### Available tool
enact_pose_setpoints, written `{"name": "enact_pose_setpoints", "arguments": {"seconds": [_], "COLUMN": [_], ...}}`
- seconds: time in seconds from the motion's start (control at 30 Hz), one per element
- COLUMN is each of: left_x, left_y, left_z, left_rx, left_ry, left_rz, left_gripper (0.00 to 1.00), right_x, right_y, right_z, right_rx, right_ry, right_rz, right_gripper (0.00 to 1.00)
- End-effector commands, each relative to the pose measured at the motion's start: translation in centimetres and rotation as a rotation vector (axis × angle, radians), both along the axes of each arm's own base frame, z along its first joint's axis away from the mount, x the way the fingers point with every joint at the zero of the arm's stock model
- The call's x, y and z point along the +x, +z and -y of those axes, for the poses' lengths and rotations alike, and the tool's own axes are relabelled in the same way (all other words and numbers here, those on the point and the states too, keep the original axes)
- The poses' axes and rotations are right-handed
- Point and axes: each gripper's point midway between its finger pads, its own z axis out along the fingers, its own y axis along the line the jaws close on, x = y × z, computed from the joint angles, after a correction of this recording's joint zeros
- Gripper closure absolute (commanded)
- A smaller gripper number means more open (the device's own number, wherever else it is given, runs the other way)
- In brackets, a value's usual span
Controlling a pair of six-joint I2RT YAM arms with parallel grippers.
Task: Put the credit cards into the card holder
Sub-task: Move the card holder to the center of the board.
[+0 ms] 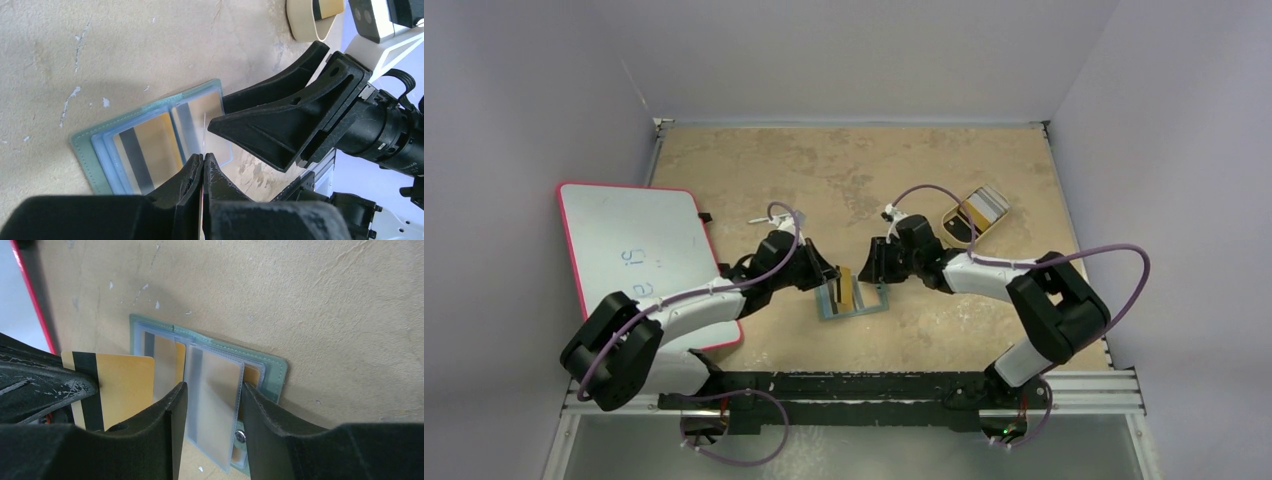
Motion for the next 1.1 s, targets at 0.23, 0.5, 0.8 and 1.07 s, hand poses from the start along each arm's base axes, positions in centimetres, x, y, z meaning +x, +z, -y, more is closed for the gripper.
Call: {"name": "enact_pose_setpoints", "arguments": {"seconds": [0.23,0.5,0.8,1.07], "left_x": [0.4,0.2,-0.7,-0.9], "left_y": [0.4,-0.1,0.4,-1.6], "left_z": [-1.2,-1.9,-2.2,-2.7], "left_rx": [-0.018,0.02,-0.02,0.014], "left_ry": [0.045,0.038,0.049,0.074], "left_rz": [0.018,0.002,-0.037,-0.092], "left_gripper": [1.0,1.0,1.0,1.0], "right_x": [-1.1,-2.7,-1.4,-1.7], "right_y": [-0.2,1.3,3.2,0.7], "right_z": [-1.0,-1.8,0.0,-0.4], "right_rx": [-0.053,-0.013,-0.078,-0.096], "right_ry": [-0.001,-0.005,-0.07,-0.038], "right_rz": [0.006,-0.004,0.08,0.043], "right_gripper": [0.7,0.7,0.56,0.6]}}
